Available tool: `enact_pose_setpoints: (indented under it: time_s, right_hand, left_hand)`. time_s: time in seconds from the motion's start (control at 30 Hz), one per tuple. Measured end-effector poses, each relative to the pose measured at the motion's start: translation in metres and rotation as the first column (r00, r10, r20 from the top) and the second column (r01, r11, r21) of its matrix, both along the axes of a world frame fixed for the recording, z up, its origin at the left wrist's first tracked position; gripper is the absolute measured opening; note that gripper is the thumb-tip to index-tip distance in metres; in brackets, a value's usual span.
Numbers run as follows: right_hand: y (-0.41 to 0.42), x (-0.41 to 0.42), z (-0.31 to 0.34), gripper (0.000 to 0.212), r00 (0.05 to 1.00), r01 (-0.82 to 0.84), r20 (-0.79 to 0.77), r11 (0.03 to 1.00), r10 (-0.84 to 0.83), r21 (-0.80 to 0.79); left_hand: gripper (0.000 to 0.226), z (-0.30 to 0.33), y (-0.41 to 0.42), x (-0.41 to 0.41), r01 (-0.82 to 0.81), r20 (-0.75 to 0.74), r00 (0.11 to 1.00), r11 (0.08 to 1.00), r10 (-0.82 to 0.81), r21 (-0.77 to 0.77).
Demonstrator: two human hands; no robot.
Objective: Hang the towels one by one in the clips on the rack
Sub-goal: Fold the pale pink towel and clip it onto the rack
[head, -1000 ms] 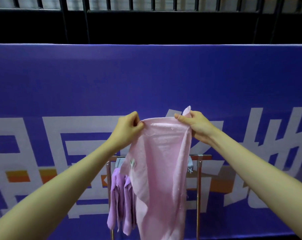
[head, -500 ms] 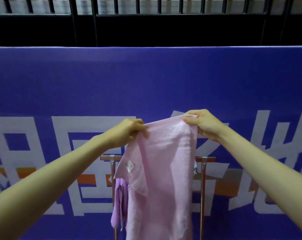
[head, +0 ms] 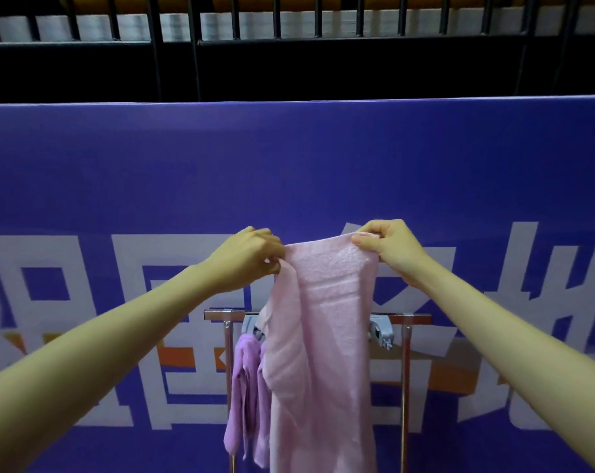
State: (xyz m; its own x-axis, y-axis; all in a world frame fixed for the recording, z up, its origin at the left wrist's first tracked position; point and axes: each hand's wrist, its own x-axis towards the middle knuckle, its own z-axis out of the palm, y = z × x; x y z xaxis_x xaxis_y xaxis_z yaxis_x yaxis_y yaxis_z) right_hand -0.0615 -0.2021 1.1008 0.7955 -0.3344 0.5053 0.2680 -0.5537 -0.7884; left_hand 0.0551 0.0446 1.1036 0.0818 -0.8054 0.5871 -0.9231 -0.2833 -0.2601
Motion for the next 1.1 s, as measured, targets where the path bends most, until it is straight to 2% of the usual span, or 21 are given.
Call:
enact_pose_setpoints:
  time_s: [0.07, 0.13, 0.23, 0.33, 0.5, 0.67, 0.83, 1.0, 1.1]
  right_hand:
    - [0.000, 0.000, -0.004, 0.016, 0.998, 0.045, 0.035, 0.998, -0.044, -0.032]
    - [0.001, -0.001, -0.008, 0.022, 0.999, 0.014, 0.050, 0.995, -0.009, -0.098]
    - [0.003, -0.003, -0.014, 0.040, 0.999, -0.026, -0.035, 0.975, 0.019, -0.221]
    - [0.006, -0.003, -0.017, 0.049, 0.991, -0.047, -0.131, 0.966, 0.014, -0.253]
    - [0.019, -0.009, -0.021, 0.019, 0.962, -0.173, -0.231, 0.978, 0.143, -0.117]
    - [0.028, -0.009, -0.034, 0.027, 0.953, -0.183, -0.288, 0.941, 0.097, -0.286]
    - [0.041, -0.004, -0.047, 0.039, 0.934, -0.209, -0.351, 0.889, 0.059, -0.408]
    - [0.048, 0.003, -0.058, 0.024, 0.927, -0.268, -0.361, 0.857, 0.104, -0.441]
    - [0.043, 0.005, -0.059, 0.022, 0.932, -0.260, -0.345, 0.873, 0.115, -0.412]
  left_hand:
    - [0.014, 0.002, -0.002, -0.001, -0.041, -0.128, 0.991, 0.996, 0.031, -0.078]
    - [0.026, 0.005, -0.006, -0.003, -0.056, -0.221, 0.975, 0.991, 0.028, -0.121]
    - [0.044, 0.007, -0.013, -0.007, -0.106, -0.222, 0.973, 0.981, 0.068, -0.164]
    - [0.048, 0.010, -0.017, -0.011, -0.194, -0.206, 0.965, 0.968, 0.159, -0.160]
    - [0.048, 0.016, -0.018, -0.013, -0.245, -0.243, 0.947, 0.961, 0.209, -0.130]
    - [0.049, 0.022, -0.020, -0.020, -0.234, -0.205, 0.956, 0.967, 0.209, -0.106]
    - [0.046, 0.025, -0.019, -0.021, -0.236, -0.087, 0.969, 0.971, 0.232, -0.037]
    - [0.043, 0.023, -0.015, -0.015, -0.253, -0.007, 0.968, 0.968, 0.253, -0.007]
    - [0.045, 0.020, -0.009, -0.007, -0.277, 0.012, 0.961, 0.960, 0.277, 0.024]
